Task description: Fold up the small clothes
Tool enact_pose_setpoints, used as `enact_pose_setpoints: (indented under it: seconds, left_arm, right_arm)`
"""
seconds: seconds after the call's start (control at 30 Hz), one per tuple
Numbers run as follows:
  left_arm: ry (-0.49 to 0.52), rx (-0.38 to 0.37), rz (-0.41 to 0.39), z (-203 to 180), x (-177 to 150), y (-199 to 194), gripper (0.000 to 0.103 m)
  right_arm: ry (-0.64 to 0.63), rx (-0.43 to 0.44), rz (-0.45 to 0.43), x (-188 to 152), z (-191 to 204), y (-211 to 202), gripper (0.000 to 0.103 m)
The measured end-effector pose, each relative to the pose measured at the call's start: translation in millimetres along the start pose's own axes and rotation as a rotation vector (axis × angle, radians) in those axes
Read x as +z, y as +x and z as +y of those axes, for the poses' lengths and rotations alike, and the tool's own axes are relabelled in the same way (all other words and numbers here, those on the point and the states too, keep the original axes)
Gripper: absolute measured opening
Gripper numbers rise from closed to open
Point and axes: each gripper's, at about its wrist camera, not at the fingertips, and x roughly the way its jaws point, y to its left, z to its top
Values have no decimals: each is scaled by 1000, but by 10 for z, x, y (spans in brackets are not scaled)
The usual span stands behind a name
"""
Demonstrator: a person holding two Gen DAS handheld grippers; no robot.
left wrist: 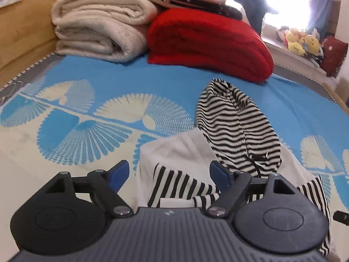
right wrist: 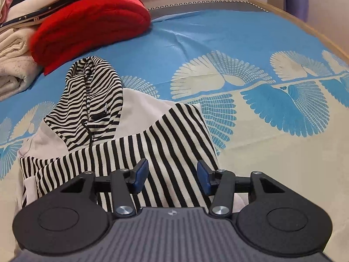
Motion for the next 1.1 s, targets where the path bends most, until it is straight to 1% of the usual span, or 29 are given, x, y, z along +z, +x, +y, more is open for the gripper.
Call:
enact_pose_setpoints:
  seconds: [0.1,0.27,0.4,0.5,0.6,0.67,0.7,0.73,0.77,0.83,0.87,0.97,1.03,1.1]
  left_arm:
    - [23,12,-31,-90,19,-56,85]
    - [45,-13,-48,-136,48,-137,85]
    - [101,-5,-107,-177,117,-284,85]
    - [117,-6,-111,-221,225,-319,85]
    - [129,-15,-97,-318,402,-201,84]
    - [158,-16,-88,-400,528,-48,73]
    - [178,-13,-75,-452,603,66,58]
    - [187,-15,-58,-490,675,190,47]
    - [186,-21,-46,-514,736,304,42]
    - [178,-36,-18,-558,879,567,18]
    - [175,-47,-7,-583,954,712,17]
    - [176,-73,10,-674,1156,1141,17]
    - [176,-86,14,-743,1290,1454,17]
    - [162,-106,39,-816,1408,1792,17]
  right_arm:
    - [9,1,2,3,-31,-37,51]
    - [19,15,6,14,-68,-109,51]
    - [23,30,5,40,-90,-161,51]
    - [23,42,13,66,-116,-166,52]
    - [35,50,23,94,-158,-171,52]
    - [39,54,32,107,-176,-161,52]
    - [46,55,33,113,-192,-158,52]
    - [51,55,35,117,-204,-158,52]
    - [54,56,37,123,-217,-154,52]
    - [65,56,38,138,-244,-146,52]
    - [72,53,38,146,-261,-141,52]
    - [90,43,45,159,-323,-102,52]
    - [94,27,57,159,-360,-59,52]
    - [95,10,79,148,-399,5,52]
